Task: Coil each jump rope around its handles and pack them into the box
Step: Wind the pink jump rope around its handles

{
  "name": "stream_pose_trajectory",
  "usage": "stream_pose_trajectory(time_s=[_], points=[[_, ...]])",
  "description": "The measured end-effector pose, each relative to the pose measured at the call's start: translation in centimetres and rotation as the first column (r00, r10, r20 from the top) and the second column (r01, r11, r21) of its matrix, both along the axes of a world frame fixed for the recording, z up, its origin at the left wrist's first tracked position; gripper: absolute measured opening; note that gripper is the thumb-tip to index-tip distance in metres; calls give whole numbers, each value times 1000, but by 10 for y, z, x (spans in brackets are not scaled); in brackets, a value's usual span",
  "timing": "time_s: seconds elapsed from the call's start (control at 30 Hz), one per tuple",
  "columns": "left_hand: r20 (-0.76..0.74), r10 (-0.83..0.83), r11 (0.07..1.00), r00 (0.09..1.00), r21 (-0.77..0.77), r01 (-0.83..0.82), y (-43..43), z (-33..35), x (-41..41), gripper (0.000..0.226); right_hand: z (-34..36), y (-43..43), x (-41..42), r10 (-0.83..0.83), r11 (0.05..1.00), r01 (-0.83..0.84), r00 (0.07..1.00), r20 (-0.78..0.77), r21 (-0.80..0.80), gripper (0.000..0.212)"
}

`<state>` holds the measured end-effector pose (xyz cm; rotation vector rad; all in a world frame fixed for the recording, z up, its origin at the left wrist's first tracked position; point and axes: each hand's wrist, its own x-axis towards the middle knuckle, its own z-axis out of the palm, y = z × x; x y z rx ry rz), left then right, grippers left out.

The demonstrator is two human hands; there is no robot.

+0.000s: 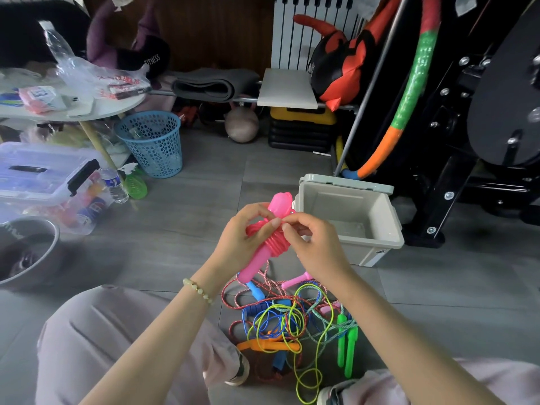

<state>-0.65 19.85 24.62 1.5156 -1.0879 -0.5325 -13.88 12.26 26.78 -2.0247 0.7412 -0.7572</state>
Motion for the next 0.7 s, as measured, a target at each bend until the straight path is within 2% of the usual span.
stream_pose_trajectory(time_s=[0.07,0.2,0.3,0.43,0.53,0.63,0.7], points=[[42,-12,1000,999,26,11,0,1,-1,17,-1,1,0,22,996,-22,1000,-3,91,12],[24,18,1000,1000,12,-18,-4,-1,-4,15,-4,4,1,-36,999,34,998,44,39,5],[-32,45,999,998,-3,-45,-6,-5,-7,10,-5,1,0,-118,993,115,990,82,30,18],[-52,64,998,997,-1,-64,-10,-9,-10,11,-10,0,-4,-90,974,95,995,35,-206,5],[-139,39,999,990,10,-38,-12,-6,-13,14,-11,-3,-4,-82,961,81,997,6,-265,9],[-209,29,1000,978,2,-30,-11,-4,-18,17,-11,-8,-1,-53,983,40,996,-69,-180,16],[-231,13,999,973,-32,-20,-8,-5,-20,18,-8,-9,0,22,1000,-23,996,-88,-7,17]])
